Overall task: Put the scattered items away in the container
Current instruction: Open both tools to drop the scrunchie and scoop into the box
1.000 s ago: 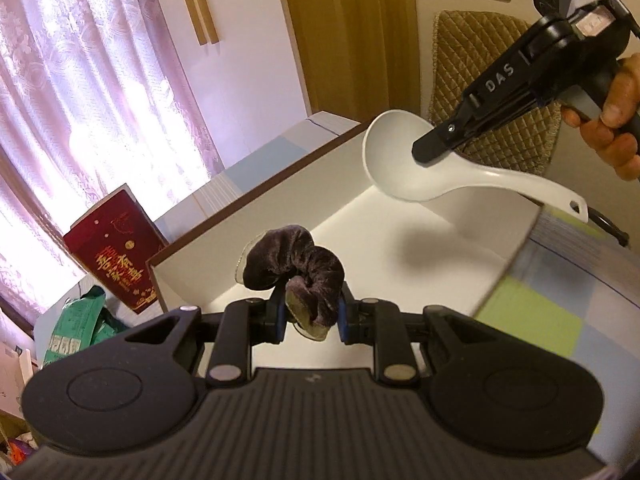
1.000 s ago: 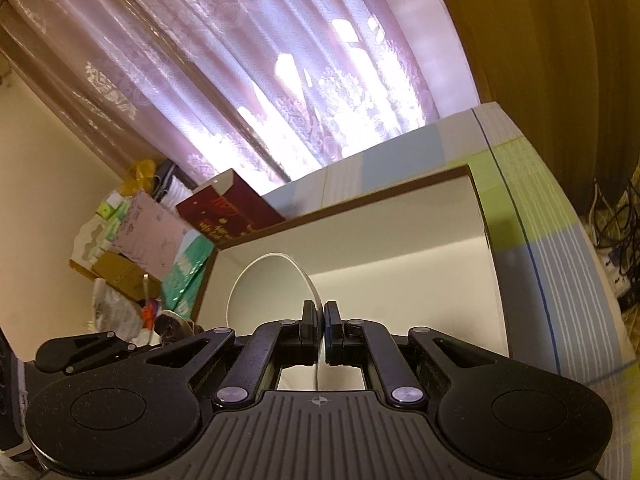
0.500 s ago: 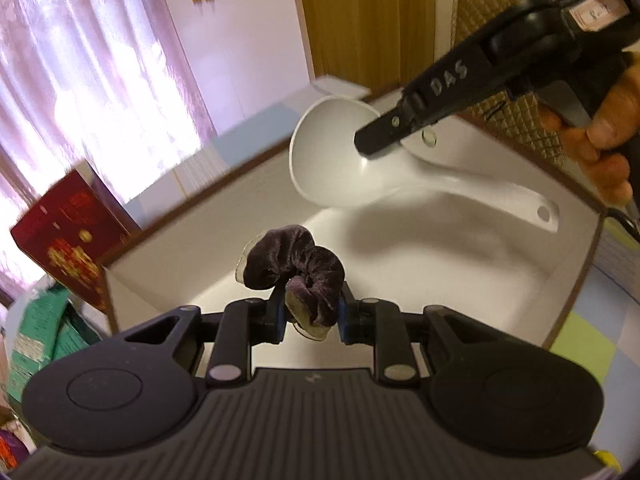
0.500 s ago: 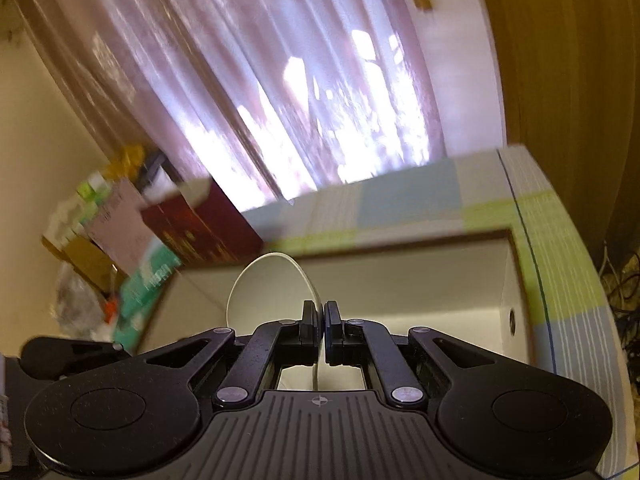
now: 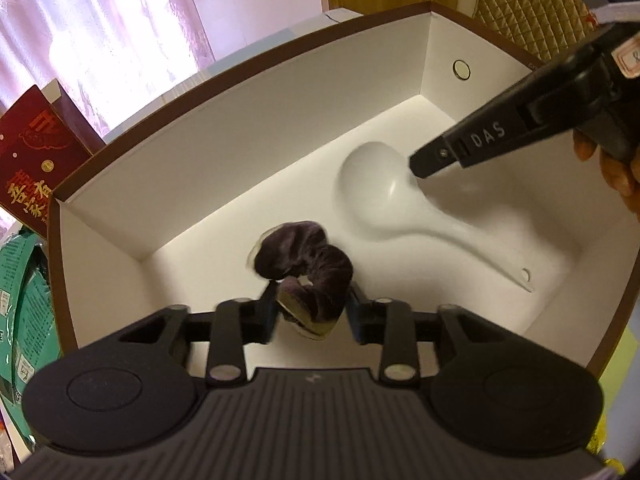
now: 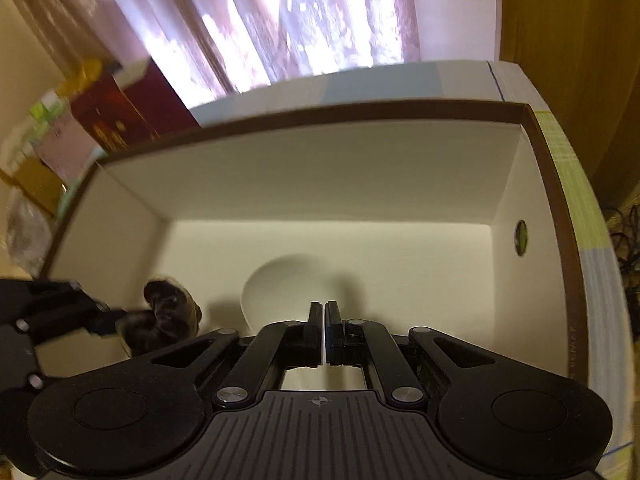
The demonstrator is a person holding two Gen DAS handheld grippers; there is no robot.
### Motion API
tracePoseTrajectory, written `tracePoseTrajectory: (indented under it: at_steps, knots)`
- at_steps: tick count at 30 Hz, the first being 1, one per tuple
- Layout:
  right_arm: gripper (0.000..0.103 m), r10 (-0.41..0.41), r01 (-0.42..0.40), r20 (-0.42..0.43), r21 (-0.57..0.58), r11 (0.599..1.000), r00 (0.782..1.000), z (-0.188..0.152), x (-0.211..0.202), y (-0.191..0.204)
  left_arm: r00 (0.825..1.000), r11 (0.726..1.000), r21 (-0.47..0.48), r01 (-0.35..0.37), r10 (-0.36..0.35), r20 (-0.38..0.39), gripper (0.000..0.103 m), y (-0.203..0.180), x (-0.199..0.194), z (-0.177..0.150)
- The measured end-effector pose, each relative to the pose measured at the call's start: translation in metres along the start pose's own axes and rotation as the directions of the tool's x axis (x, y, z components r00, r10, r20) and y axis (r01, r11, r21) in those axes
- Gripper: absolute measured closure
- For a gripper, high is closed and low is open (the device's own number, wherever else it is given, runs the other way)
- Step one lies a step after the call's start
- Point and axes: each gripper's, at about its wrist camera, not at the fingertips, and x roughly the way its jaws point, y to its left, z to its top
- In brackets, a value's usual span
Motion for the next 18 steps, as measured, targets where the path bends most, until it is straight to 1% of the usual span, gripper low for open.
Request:
tracePoseTrajectory:
  at_steps: [3, 5, 6, 7, 11, 13, 15, 16, 17, 18]
  knots:
    - [0.097, 0.013, -0.013, -0.037, -0.001, 1.0, 0.999, -0.004, -0.003, -0.003, 1.0, 1.0, -0.001, -0.001, 0.001, -0.003, 0.061, 0.001, -0.002, 0.002]
    - [0.097, 0.009, -0.009, -0.046, -0.013, 1.0, 0.999, -0.008, -0.006, -0.002, 1.0, 1.0, -0.005, -0.011, 0.011, -0.007, 0.053, 0.0, -0.003, 0.002]
    - [0.097, 0.008, -0.009, -0.049, -0.024, 1.0, 0.999, -0.01, -0.008, -0.001, 1.0, 1.0, -0.008, -0.016, 0.016, -0.005, 0.046, 0.0, -0.005, 0.001]
    - [0.097, 0.008, -0.01, -0.053, -0.035, 0.999, 0.999, -0.012, -0.011, 0.0, 1.0, 1.0, -0.012, -0.02, 0.019, -0.003, 0.044, -0.002, -0.009, 0.001]
    - [0.097, 0.028, -0.031, -0.062, -0.064, 0.997, 0.998, -0.023, -0.022, 0.009, 1.0, 0.999, -0.024, -0.022, 0.022, 0.003, 0.04, -0.003, -0.019, -0.001]
    - [0.097, 0.038, -0.042, -0.054, -0.082, 0.996, 0.998, -0.028, -0.029, 0.015, 1.0, 0.999, -0.026, -0.022, 0.022, 0.01, 0.035, -0.004, -0.025, -0.002]
    - [0.095, 0.053, -0.057, -0.046, -0.104, 0.993, 0.998, -0.034, -0.038, 0.021, 0.999, 0.999, -0.028, -0.022, 0.023, 0.023, 0.035, -0.007, -0.031, -0.002]
    - [0.085, 0.059, -0.063, -0.041, -0.111, 0.992, 0.997, -0.037, -0.043, 0.023, 0.999, 0.999, -0.031, -0.021, 0.022, 0.029, 0.035, -0.008, -0.035, -0.003]
    - [0.023, 0.059, -0.062, -0.03, -0.12, 0.991, 0.998, -0.039, -0.048, 0.026, 0.999, 0.999, -0.034, -0.02, 0.021, 0.035, 0.035, -0.01, -0.038, -0.003]
    - [0.0, 0.049, -0.048, 0.005, -0.141, 0.989, 0.999, -0.044, -0.056, 0.029, 0.999, 0.999, -0.037, -0.019, 0.02, 0.042, 0.033, -0.011, -0.042, -0.004]
